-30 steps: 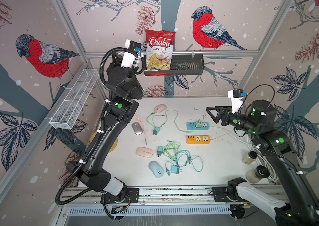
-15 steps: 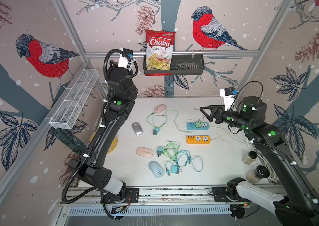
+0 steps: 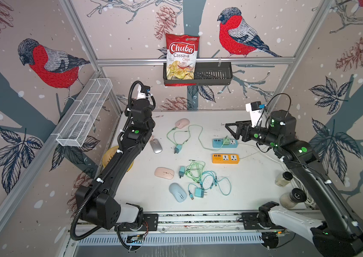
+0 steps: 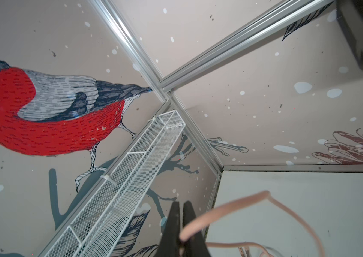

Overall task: Unplug the wireless mouse
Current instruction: Place the power cord at the center of the board.

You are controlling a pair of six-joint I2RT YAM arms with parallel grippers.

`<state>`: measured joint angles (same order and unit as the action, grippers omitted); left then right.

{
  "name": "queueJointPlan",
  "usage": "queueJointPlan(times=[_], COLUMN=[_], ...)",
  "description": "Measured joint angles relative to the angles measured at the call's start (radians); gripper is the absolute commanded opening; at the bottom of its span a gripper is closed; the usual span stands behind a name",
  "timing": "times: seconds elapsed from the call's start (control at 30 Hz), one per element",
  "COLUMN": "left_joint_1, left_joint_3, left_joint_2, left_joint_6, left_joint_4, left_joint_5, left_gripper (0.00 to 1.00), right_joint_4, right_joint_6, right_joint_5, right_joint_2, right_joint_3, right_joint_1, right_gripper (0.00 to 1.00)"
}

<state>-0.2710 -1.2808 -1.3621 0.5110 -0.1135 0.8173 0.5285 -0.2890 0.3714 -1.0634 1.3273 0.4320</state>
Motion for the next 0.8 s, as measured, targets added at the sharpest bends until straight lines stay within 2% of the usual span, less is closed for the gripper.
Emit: queueJointPlan(times=[0.2,0.33,0.53,0.7,0.73,0.8], left_joint_1=[0.061,0.068,0.069,0.072,0.074,0.077], left_joint_3=[0.138,0.217,0.264,0.277,0.277,0.278], left_joint_2=[0.025,0.025,0.008,0.000,0.000,0.001], left_joint_6=[-0.111,-0.178,-0.243,-0.268,-0.270,-0.276], left_joint_4=[0.026,0.053,0.069,0.072,0.072,0.074], left_joint_5=[-0.065,-0.123,-0.181,-0.188,-0.188,-0.189], left_gripper=[0.00,0.00,0.00,0.29,0.38,0.64], right_joint_4=[-0.006,-0.019,-0.021,-0.021,-0.021,-0.019], right_joint_6=[0.003,0.003,0.007,0.023,0.023,0.023], right_joint_5=[0.000,0.001,0.000,-0.005,-0.008,-0.019], right_joint_2=[-0.004,-0.003,-0.003,-0.019,-0.024,-0.040], right_joint_3=[-0.023,-0.035,-0.048,-0.062,-0.064,-0.067], right_joint_1=[0.001,0.001,0.001,0.001,0.001,0.001], right_gripper=[0.78,0.78,0.78,0.78,0.78,0.78])
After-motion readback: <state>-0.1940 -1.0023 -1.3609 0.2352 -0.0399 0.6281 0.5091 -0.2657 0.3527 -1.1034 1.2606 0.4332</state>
